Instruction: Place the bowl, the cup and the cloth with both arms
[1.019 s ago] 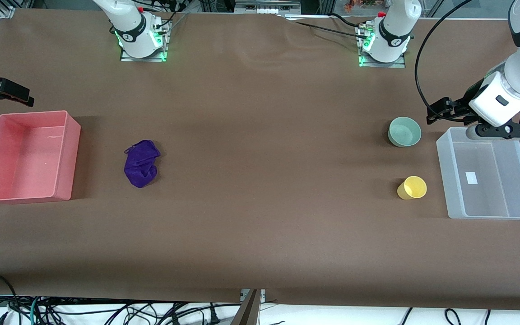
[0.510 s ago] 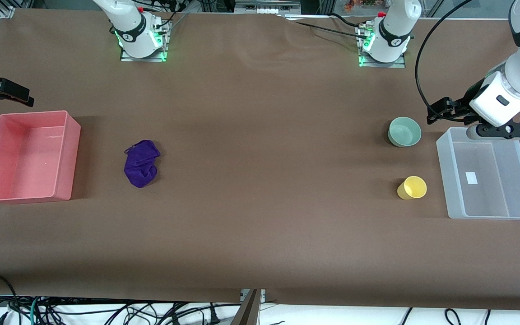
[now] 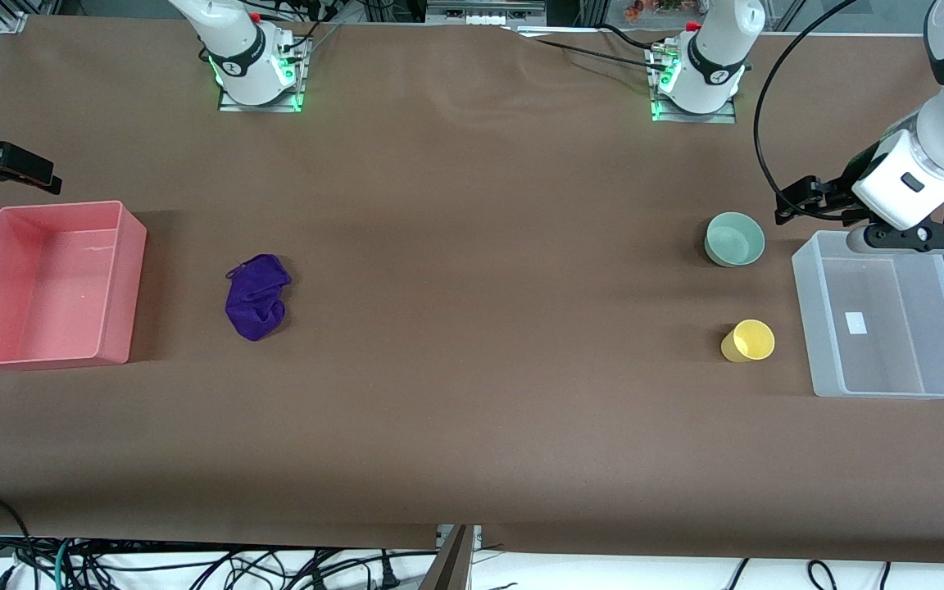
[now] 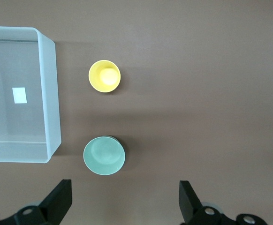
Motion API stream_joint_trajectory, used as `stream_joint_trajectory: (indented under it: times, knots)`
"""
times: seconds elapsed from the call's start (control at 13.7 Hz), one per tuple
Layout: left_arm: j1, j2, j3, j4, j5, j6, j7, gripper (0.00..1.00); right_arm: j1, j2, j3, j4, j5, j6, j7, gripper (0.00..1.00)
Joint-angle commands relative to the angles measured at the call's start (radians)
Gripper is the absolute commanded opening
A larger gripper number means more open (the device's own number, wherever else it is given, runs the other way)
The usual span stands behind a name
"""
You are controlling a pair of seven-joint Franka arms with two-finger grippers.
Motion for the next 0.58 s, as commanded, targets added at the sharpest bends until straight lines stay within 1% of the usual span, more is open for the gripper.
stream_joint_trajectory:
  times: [0.0,0.51]
  knots:
    - [-0.009,0.001,0.006,0.021,0.024,-0.031,-0.008,1.00,0.009,-0.001,-0.009,0.002,0.016,0.004,-0.011,1.00]
    - [-0.009,0.000,0.003,0.021,0.024,-0.033,-0.010,1.00,0.015,-0.001,-0.008,0.002,0.018,0.004,-0.009,1.00]
